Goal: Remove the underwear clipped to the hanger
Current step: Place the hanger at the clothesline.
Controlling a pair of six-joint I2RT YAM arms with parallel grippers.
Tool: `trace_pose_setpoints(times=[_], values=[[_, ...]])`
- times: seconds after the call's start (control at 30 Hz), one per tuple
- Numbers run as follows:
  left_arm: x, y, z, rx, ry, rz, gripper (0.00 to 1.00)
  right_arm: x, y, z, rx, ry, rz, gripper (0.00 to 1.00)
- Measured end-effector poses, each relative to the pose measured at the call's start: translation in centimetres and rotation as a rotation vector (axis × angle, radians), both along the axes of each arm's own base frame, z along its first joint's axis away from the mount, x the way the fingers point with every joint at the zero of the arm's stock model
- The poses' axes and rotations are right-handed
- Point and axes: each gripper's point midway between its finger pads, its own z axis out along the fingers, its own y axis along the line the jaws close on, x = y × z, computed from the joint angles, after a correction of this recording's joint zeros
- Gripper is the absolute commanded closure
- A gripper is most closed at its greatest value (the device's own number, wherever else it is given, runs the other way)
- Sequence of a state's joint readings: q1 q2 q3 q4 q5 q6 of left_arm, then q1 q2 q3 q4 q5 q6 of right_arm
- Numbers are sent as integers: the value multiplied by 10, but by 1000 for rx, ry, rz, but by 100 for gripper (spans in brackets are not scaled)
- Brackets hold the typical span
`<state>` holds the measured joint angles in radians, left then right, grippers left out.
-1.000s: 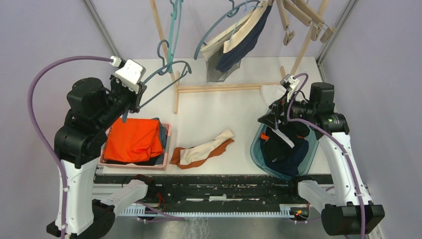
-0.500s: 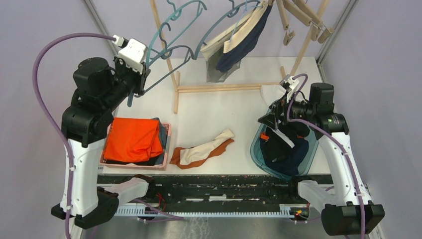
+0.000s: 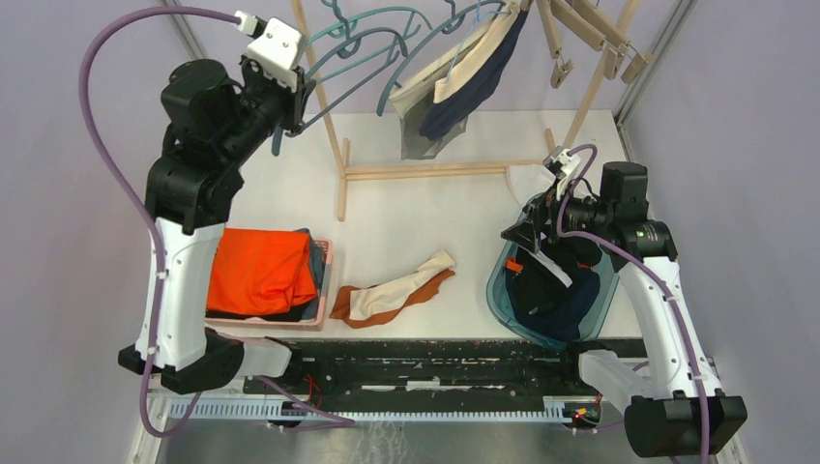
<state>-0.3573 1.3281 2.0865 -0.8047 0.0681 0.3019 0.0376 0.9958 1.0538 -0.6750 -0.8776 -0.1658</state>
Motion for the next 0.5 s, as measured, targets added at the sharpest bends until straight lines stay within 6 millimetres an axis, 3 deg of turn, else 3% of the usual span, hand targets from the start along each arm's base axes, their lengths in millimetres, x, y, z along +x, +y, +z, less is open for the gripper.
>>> trace_pose_setpoints(times=[0.33,0.5], values=[[47,-51,2,11,-86,-9,97,0,0,-2,-8,-8,5,0],[68,-59,4,20,-129,46,97,0,-1,-1,-11,-16,4,0]])
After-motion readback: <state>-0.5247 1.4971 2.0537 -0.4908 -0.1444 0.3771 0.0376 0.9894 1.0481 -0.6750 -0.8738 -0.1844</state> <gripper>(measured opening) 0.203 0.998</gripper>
